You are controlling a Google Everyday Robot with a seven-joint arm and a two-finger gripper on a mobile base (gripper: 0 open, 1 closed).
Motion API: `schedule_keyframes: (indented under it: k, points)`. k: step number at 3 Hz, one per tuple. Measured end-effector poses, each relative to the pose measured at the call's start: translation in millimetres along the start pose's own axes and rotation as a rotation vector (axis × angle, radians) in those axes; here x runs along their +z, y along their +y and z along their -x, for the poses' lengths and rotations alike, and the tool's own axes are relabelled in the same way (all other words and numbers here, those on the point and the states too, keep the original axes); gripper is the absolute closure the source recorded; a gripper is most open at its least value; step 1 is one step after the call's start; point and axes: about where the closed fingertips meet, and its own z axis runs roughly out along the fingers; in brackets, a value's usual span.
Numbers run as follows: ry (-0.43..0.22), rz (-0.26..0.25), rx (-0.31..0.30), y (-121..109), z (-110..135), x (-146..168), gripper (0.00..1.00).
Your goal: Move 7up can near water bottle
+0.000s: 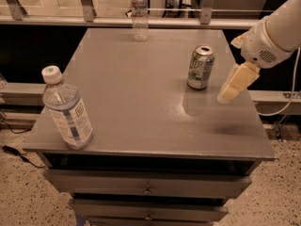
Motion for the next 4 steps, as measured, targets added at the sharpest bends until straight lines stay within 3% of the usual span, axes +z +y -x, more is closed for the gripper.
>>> schedule_keyframes:
  k: [1, 3, 4]
  points:
    - [-0.1, -0.034, 0.047, -26, 11, 19, 0.0]
    - [-0.277, -0.019, 0.143, -46, 37, 59, 0.0]
    - [-0.331, -0.009, 0.195, -51, 44, 71, 0.2]
